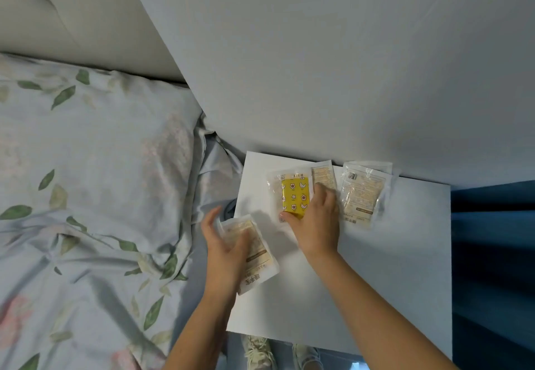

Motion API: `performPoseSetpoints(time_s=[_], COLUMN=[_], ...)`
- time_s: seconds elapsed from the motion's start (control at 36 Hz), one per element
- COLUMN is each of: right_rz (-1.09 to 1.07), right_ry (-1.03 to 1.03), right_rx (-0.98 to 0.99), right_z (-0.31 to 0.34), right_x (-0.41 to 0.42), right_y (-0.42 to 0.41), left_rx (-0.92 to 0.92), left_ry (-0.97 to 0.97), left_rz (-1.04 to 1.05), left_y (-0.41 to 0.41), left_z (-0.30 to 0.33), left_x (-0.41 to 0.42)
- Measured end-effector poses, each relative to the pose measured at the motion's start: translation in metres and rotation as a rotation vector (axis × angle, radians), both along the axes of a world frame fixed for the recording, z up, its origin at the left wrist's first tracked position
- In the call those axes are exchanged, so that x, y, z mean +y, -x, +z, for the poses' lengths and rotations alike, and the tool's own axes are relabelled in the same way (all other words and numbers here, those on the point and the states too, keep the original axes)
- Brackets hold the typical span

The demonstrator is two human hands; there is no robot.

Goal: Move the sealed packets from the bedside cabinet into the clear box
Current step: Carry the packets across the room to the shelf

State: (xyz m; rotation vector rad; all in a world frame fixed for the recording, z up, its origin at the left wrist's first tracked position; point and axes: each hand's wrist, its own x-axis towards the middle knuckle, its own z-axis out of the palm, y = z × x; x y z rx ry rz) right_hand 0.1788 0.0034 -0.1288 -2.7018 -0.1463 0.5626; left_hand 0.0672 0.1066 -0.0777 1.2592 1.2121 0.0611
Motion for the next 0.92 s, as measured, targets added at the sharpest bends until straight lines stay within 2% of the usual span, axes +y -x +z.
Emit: performPoseSetpoints(time_s=[0.17, 0.31, 0.44, 0.5, 0.56, 0.61, 0.67, 0.72, 0.78, 0.81, 0.86, 0.92], right_rz=[-0.153, -0.202, -0.289, -0.43, -0.586, -0.615, -0.474, -0.267, -0.138, -0.149, -0.297, -0.34], right_ry=[-0.096, -0.275, -0.259, -0.445, -0.717, -0.907, -0.903, -0.763, -0.587, -0.539, -0.543, -0.435], right_rx=[0.109, 0.009, 0.029, 0.16, 0.408, 0.628, 0.744, 0.782, 0.734, 0.672, 0.451, 0.179], right_z=[0.0, 0.002, 0.017, 0.027, 0.039, 0.051, 0.057, 0.059, 0.057, 0.052, 0.042, 0.033], right_x=[-0.009, -0.032, -0.051, -0.058, -0.059, -0.057, -0.055, -0.051, -0.047, -0.044, -0.034, -0.02], right_y=[-0.007, -0.006, 0.0, 0.0, 0.003, 0.01, 0.018, 0.022, 0.022, 0.02, 0.014, 0.009], left_rx=[0.014, 0.009, 0.018, 0.006, -0.033, -0.086, -0.107, -0.073, -0.021, -0.019, -0.041, -0.065], left_ry=[0.108, 0.132, 0.183, 0.175, 0.182, 0.243, 0.292, 0.275, 0.212, 0.197, 0.198, 0.207], left_rz=[-0.086, -0.054, -0.092, -0.108, -0.124, -0.117, -0.109, -0.07, -0.011, 0.015, 0.072, 0.126], left_y=[0.001, -0.007, -0.013, -0.014, -0.016, -0.018, -0.02, -0.019, -0.016, -0.013, -0.009, -0.005], left_z=[0.001, 0.008, 0.011, 0.013, 0.016, 0.02, 0.021, 0.018, 0.013, 0.011, 0.009, 0.01], left_x=[0.005, -0.002, -0.013, -0.017, -0.023, -0.027, -0.031, -0.034, -0.034, -0.033, -0.03, -0.025])
